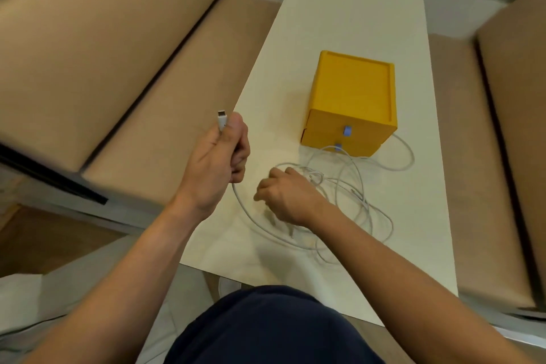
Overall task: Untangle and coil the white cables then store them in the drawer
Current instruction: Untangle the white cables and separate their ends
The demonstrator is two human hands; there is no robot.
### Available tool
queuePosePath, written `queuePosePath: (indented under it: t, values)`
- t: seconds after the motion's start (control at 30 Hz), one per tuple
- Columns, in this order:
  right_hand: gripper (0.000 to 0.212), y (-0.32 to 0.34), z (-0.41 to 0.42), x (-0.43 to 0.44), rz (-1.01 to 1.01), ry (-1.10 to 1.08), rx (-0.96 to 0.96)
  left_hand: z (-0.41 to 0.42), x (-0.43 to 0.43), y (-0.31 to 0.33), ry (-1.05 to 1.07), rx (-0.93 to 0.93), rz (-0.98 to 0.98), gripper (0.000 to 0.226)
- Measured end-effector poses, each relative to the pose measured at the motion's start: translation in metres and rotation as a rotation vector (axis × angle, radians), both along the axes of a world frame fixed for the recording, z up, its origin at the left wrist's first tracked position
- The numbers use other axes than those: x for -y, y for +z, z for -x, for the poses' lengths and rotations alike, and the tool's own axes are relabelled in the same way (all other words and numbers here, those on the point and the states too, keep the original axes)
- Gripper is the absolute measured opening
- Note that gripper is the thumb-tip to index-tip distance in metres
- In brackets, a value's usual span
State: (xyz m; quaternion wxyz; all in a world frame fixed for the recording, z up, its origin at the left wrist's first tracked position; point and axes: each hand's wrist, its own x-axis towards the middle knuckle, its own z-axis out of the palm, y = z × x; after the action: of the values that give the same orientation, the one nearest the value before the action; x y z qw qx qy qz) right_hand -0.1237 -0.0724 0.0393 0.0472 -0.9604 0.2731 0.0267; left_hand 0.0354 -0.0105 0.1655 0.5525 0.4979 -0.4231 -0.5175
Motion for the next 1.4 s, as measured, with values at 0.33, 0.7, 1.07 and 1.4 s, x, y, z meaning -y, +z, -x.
queuePosePath:
  t: [0.33,0.7,1.07,1.4]
  values:
    - [0.009,-0.029,0.008,0.011,-0.015,0.111,0.034,-0.011,-0.003,-0.020,0.060,0.083,-0.016,0.040]
    - [0.020,0.113,0.013,-0.003,-0.191,-0.552,1.382,0.002,0.021,-0.013,0.019,0.110,0.052,0.037]
    - [0.016,0.143,0.016,-0.007,-0.391,-0.579,1.449,0.032,0.044,0.014,-0.310,-0.051,0.096,0.046]
    - [0.028,0.131,0.022,-0.011,-0.367,-0.535,1.247,0.047,0.044,0.012,-0.311,-0.049,0.039,0.054]
